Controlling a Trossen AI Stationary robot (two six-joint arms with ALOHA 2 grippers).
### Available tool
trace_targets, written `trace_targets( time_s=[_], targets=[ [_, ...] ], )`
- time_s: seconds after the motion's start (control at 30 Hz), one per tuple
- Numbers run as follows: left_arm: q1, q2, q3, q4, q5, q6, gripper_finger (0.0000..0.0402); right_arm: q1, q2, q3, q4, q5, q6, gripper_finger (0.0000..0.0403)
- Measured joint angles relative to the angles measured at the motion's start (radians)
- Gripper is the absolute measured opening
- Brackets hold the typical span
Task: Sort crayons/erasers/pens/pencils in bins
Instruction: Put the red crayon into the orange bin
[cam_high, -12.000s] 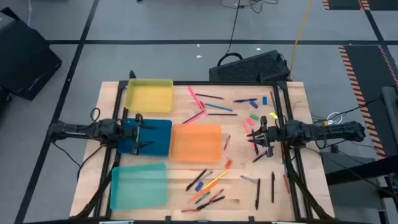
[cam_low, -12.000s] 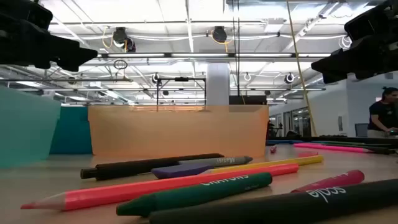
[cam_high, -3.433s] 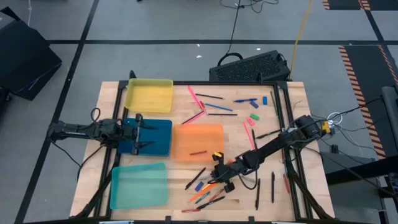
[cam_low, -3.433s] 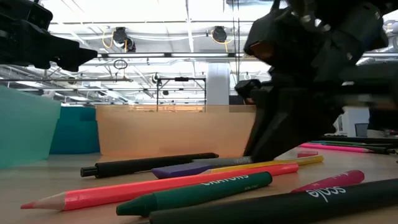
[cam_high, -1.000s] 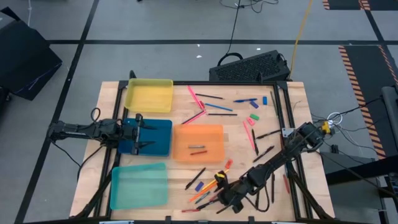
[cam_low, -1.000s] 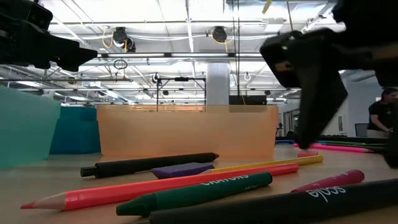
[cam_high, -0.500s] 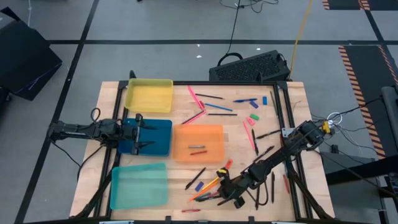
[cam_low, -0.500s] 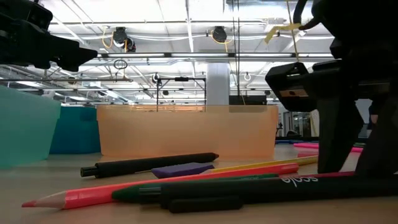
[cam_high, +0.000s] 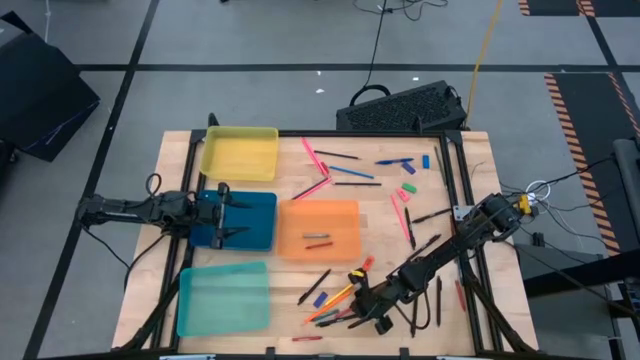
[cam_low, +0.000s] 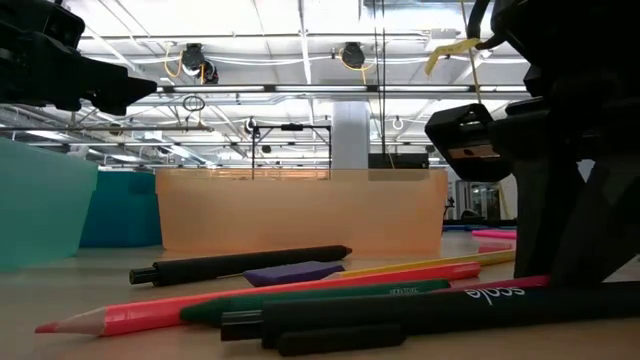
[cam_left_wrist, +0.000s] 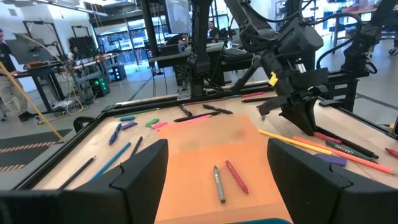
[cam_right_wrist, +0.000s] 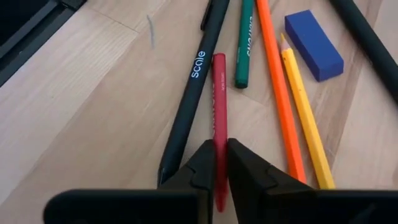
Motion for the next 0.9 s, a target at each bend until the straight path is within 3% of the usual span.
trace_targets(
  time_s=[0.13, 0.3, 0.53, 0.73, 0.9],
  targets=[
    [0.0, 0.0, 0.0, 0.0, 0.0, 0.0, 0.0274, 0.0, -0.041, -0.004, 0.02, -0.005, 0.018, 0.003],
    [0.0, 0.0, 0.0, 0.0, 0.0, 0.0, 0.0274, -0.022, -0.192, -0.003, 0.039, 0.004, -0.04, 0.0031],
    [0.0, 0.0, 0.0, -0.001, 0.0, 0.0, 0.0274, -0.196, -0.292, 0.002, 0.123, 0.149, -0.121, 0.0027],
    [0.0, 0.0, 0.0, 0.0, 0.0, 0.0, 0.0273, -0.391, -0.187, 0.135, 0.068, 0.16, -0.1, 0.003],
    [0.0, 0.0, 0.0, 0.0, 0.0, 0.0, 0.0274, -0.466, -0.055, 0.252, -0.09, 0.155, -0.098, 0.0031]
  ],
)
